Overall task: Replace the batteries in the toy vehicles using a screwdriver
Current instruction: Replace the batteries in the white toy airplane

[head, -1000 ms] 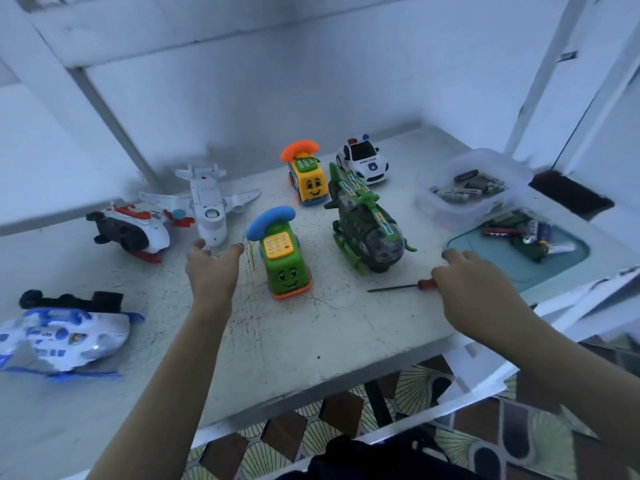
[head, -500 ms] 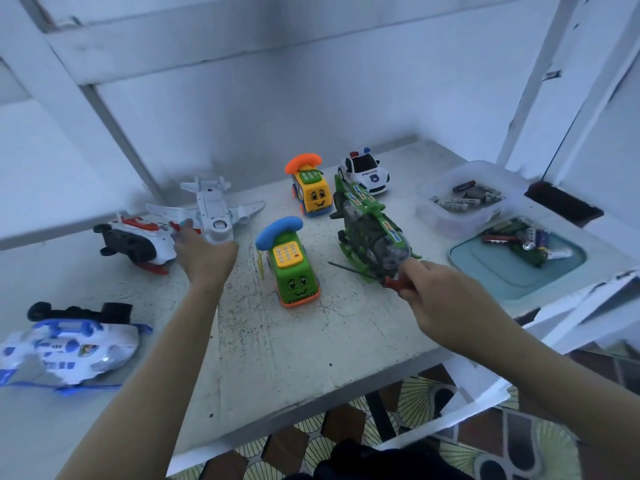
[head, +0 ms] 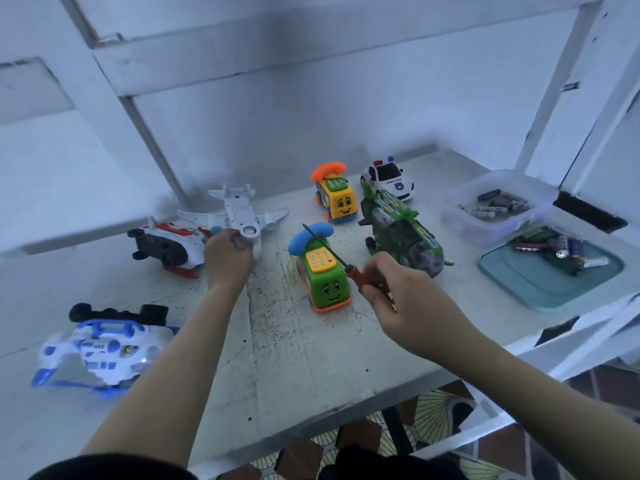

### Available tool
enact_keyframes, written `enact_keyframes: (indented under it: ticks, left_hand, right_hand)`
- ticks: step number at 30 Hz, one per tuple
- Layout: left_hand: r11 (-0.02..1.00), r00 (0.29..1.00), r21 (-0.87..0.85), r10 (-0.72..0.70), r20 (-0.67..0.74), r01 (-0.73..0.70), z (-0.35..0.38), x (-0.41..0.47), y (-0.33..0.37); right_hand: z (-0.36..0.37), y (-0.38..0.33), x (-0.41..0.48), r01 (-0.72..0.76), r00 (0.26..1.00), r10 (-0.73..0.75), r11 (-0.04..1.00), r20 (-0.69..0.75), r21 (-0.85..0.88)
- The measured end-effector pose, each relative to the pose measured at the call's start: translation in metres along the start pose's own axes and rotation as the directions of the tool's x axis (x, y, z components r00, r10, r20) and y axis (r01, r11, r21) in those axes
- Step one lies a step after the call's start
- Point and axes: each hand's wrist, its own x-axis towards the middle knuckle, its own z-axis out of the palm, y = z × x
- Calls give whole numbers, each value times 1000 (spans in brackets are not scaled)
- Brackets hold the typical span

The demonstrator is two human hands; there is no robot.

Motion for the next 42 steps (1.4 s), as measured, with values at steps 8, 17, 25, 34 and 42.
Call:
enact_keyframes:
  ticks: [8,17,25,34,42]
  left_hand:
    - [999,992,32,31,119,-35,4,3,7]
    - [972,998,-228,-49,25,54,-2,-7,5]
    - [830,983,-542,42,-177,-133,-35,-60,27]
    - [760,962,-603,105,-254,-242,-40,-108,39]
    - [752,955,-596,163,-249,-283,-44,-128,4]
  right_hand:
    - [22,-17,6,0,1000,-2,997,18,78]
    - [34,-21,12,-184,983,173,932,61,314]
    - [36,-54,46,-368,930,279,729,240,578]
    - [59,-70,103,-297,884,449,320,133,900]
    - [82,-80,90,-246,837,516,51,186,968]
